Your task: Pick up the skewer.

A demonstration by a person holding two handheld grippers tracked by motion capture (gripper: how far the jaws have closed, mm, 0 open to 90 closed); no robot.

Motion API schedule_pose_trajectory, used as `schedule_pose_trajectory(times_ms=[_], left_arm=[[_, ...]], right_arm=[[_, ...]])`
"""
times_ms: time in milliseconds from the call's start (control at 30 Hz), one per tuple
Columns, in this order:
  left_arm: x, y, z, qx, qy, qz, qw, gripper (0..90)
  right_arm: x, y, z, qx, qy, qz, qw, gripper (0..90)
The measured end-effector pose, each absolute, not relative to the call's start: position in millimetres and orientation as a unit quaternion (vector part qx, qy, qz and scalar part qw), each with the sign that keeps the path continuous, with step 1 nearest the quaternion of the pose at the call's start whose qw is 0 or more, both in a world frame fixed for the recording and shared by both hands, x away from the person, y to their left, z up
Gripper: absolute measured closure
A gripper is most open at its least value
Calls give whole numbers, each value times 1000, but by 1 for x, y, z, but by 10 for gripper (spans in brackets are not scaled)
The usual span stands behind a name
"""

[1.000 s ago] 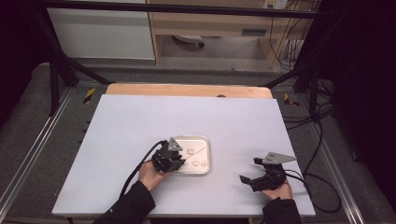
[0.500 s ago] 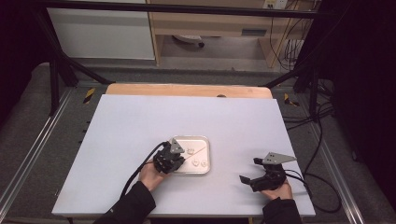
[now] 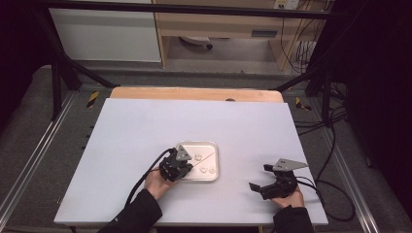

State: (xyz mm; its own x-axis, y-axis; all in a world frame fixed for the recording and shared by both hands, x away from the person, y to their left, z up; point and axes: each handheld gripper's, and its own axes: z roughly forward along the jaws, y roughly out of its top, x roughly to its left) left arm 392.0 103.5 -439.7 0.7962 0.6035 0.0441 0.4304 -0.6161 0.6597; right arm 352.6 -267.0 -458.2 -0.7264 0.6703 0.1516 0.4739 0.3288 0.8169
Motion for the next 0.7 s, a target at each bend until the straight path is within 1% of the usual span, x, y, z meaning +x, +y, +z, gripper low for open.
schedule_pose_trajectory(times_ms=[433,700], left_arm=[[381,119,-429,880,289,128,353,887],[378,124,-427,878,288,120,362,887]], right_arm=[[352,-265,-457,351,809,458,111,11],[351,-259,-455,341,817,449,123,10]])
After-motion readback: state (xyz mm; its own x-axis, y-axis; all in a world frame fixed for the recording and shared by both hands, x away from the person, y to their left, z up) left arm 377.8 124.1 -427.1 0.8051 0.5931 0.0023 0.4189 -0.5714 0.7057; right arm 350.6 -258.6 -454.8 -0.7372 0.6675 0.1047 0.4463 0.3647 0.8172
